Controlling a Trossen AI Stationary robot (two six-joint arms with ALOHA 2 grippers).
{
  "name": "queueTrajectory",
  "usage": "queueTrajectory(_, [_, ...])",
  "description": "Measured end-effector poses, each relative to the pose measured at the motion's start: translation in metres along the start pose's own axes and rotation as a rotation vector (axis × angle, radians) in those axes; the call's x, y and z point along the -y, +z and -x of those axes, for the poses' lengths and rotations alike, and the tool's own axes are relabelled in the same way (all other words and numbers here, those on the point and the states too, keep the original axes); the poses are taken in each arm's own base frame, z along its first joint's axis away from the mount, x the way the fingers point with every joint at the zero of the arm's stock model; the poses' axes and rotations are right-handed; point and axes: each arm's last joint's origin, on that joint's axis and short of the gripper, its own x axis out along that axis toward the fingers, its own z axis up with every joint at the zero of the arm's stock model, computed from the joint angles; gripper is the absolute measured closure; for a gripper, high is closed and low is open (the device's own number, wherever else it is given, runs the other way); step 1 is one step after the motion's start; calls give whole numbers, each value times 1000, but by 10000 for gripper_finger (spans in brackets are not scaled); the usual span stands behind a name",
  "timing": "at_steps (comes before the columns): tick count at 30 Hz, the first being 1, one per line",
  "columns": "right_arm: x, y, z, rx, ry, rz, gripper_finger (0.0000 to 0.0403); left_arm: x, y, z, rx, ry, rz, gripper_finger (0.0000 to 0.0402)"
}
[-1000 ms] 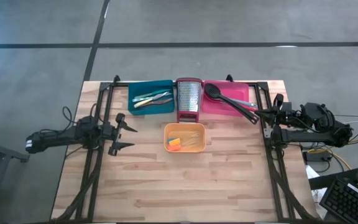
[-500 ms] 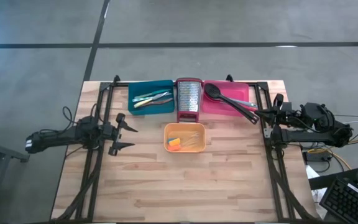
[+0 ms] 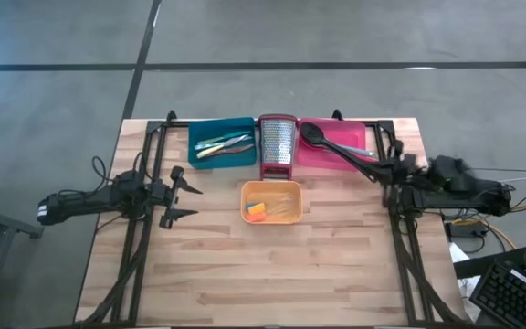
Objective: Pick & Place Kitchen Items
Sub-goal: Return to Home Position
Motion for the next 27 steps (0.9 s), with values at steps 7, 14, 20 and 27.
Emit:
queueTrajectory(7, [-2, -36, -15, -9, 4, -25, 394, 0, 0, 0, -1, 0, 0, 124])
queueTrajectory(14, [-3, -78, -25, -83, 4, -20, 394, 0, 0, 0, -1, 0, 0, 124])
queueTrajectory(20, [-2, -98, -28, -125, 3, -2, 394, 0, 0, 0, -1, 0, 0, 124])
queueTrajectory(27, [-3, -98, -29, -143, 2, 63, 394, 0, 0, 0, 1, 0, -1, 124])
